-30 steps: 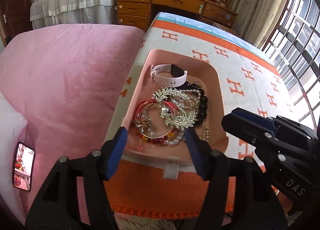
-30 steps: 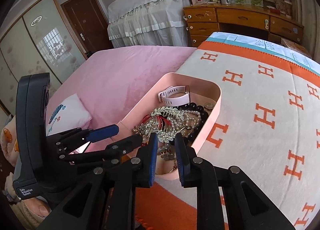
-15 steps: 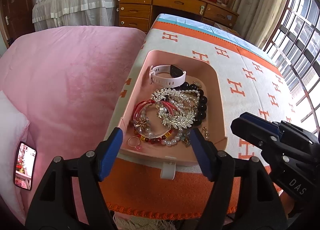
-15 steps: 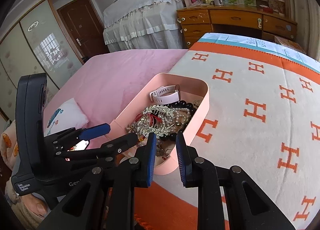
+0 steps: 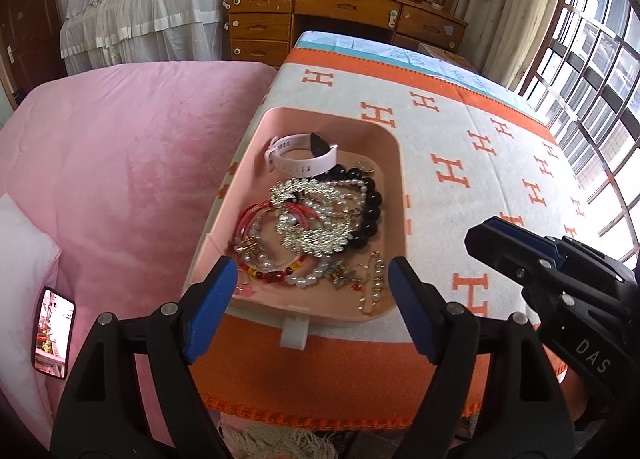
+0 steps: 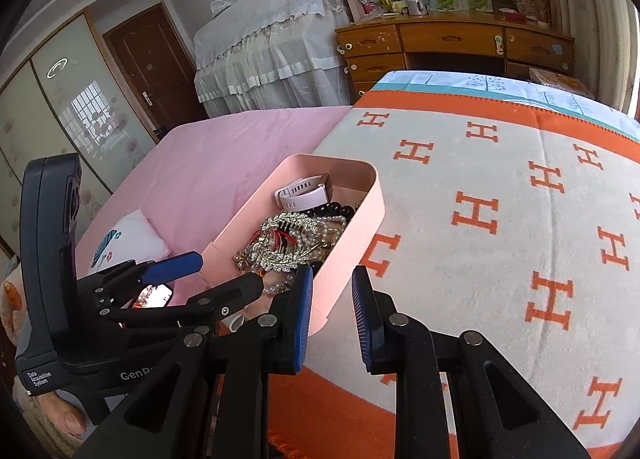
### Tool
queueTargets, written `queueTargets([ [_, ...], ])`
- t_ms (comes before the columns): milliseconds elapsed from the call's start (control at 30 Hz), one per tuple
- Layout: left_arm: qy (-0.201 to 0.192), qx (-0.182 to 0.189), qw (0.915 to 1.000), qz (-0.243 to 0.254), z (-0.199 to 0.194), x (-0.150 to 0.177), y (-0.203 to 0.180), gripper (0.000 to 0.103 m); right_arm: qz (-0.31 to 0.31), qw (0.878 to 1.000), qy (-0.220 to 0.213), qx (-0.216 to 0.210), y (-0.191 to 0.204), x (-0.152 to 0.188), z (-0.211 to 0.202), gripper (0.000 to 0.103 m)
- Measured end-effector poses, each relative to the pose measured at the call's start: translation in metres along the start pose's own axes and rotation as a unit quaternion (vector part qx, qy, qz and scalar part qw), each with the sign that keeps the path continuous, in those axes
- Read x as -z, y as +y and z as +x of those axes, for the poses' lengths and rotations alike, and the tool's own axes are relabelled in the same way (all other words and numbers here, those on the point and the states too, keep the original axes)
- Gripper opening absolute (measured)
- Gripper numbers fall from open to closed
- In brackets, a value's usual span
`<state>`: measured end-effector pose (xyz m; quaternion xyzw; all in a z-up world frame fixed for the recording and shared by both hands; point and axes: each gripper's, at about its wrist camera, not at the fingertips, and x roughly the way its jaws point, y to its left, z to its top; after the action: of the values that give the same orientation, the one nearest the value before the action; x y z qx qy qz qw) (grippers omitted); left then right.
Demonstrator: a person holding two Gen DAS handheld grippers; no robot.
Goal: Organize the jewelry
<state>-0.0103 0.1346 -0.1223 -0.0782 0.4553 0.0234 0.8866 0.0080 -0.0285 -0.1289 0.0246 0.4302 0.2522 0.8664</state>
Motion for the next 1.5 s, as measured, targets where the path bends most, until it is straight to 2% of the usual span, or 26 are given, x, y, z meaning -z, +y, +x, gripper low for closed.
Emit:
queueTargets([
  [100,-0.012,0.000,0.9999,0.002,-0.008,-0.001,-0.011,0.076,0.006,1.000,-0.017,0.013,-0.008,0.000,-0.015,0.036],
  [367,-0.022,-0.007,0.9993,0.030,-0.020,-0.012,-0.056,0.076,0.016,0.996,-0.065,0.059,-0.029,-0.001,-0.064,0.039],
  [533,-0.034,-0.015,0.9974,0.062,-0.028,-0.020,-0.088,0.082,0.016,0.990,-0.103,0.094,-0.034,-0.004,-0.101,0.062],
  [867,-0.070,-0.016,0.9941,0.081,-0.042,-0.033,-0.132,0.082,0.041,0.979,-0.140,0.142,-0.053,0.000,-0.148,0.074],
  [1067,-0.078,-0.023,0.9929,0.087,-0.048,-0.035,-0.135,0.083,0.049,0.976,-0.146,0.154,-0.059,0.004,-0.161,0.076],
  [1167,-0.082,-0.024,0.9925,0.088,-0.049,-0.035,-0.136,0.083,0.052,0.974,-0.150,0.160,-0.061,0.005,-0.165,0.080],
  [1500,-0.098,-0.023,0.9927,0.066,-0.055,-0.032,-0.120,0.083,0.049,0.974,-0.138,0.172,-0.058,0.008,-0.154,0.081],
])
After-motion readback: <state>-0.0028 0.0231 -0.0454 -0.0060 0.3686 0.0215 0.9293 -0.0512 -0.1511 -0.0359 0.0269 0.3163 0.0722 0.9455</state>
